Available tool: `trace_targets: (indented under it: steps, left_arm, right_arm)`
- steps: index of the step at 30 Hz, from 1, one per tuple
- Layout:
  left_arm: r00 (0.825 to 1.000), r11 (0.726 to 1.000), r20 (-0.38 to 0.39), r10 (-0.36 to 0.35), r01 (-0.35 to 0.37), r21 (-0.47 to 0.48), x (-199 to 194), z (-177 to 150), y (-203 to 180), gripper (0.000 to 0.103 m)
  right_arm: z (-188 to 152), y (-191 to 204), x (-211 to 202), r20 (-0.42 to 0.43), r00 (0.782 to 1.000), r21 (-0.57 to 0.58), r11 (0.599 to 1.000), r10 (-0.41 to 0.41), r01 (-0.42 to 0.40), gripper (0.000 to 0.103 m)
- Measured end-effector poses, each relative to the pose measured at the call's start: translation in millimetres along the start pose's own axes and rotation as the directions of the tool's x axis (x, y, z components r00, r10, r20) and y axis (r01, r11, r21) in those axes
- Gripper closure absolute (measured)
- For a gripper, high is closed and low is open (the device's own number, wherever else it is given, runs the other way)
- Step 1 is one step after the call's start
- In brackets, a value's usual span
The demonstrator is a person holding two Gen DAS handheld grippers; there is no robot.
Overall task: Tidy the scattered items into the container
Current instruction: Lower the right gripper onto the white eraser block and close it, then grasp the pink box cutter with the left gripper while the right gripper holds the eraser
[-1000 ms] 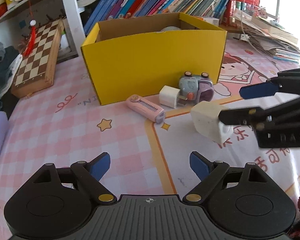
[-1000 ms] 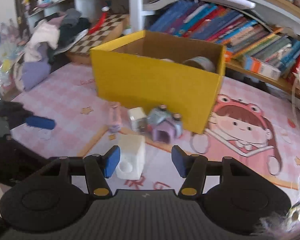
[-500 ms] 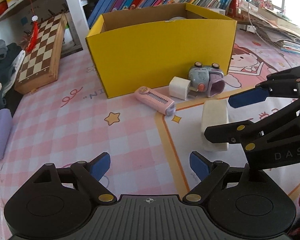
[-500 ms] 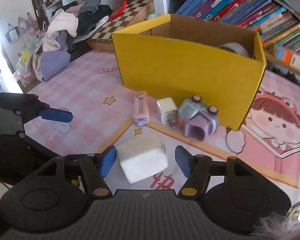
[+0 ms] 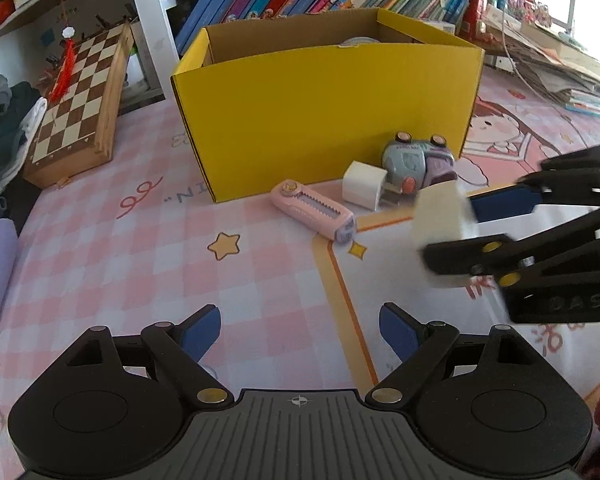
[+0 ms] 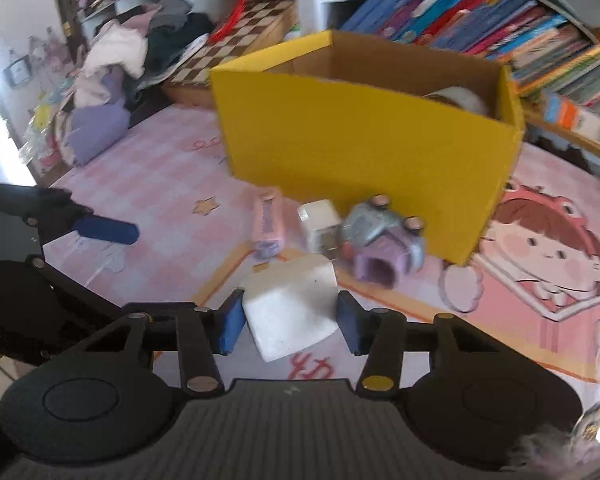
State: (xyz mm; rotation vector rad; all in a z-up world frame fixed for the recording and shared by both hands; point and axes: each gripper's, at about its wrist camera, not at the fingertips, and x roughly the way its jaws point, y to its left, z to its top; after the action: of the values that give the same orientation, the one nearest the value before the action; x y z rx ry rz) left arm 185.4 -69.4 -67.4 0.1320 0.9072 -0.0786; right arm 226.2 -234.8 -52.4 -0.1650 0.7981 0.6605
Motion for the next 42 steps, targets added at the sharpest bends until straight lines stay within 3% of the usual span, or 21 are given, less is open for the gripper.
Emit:
trace_targets:
  steps: [5, 15, 19, 23, 26, 35, 42]
  left_arm:
    - [1.0, 1.0, 0.022, -0.001, 0.001, -0.016, 10.2, 12.5, 0.5, 0.015]
    - [0.999, 0.997, 0.041, -0.021, 0.024, -0.069, 38.7, 40.4, 0.6, 0.022]
    - [0.999, 0.998, 0.038, -0.015, 0.017, -0.061, 50.0, 47.0, -1.1, 0.033]
    - [0.999, 0.998, 0.032, -0.021, 0.023, -0.061, 54.7, 50.4, -0.9, 0.059]
    - [1.0, 0.997, 0.03, -0.008, 0.01, -0.08, 51.9, 48.8, 2.8, 0.063]
    - [1.0, 0.993, 0.007, 0.012, -0.012, -0.117, 56.1, 49.9, 9.8, 0.053]
    - [1.0, 0.992, 0.025, 0.006, -0.003, -0.128, 54.3, 46.2, 15.3, 0.062]
  right_arm:
    - [-5.2, -14.2, -1.2, -0.025, 0.999, 0.046, 0.998, -0.04, 0.042, 0.056]
    - [-6.2, -18.9, -1.0, -0.034, 0.999, 0.034, 0.999, -0.033, 0.034, 0.054]
    - [-5.5, -19.3, 0.3, -0.036, 0.999, 0.031, 0.999, -0.029, 0.03, 0.053]
    - [-5.3, -19.2, 1.0, -0.037, 0.999, 0.03, 0.999, -0.029, 0.031, 0.053]
    - [-5.2, -18.8, 1.5, -0.038, 0.999, 0.029, 0.999, -0.03, 0.031, 0.053]
    - [-5.8, -16.1, 2.9, -0.047, 0.998, 0.017, 0.999, -0.038, 0.039, 0.049]
    - [-7.3, -13.2, 3.6, -0.058, 0.997, 0.002, 0.999, -0.053, 0.053, 0.05]
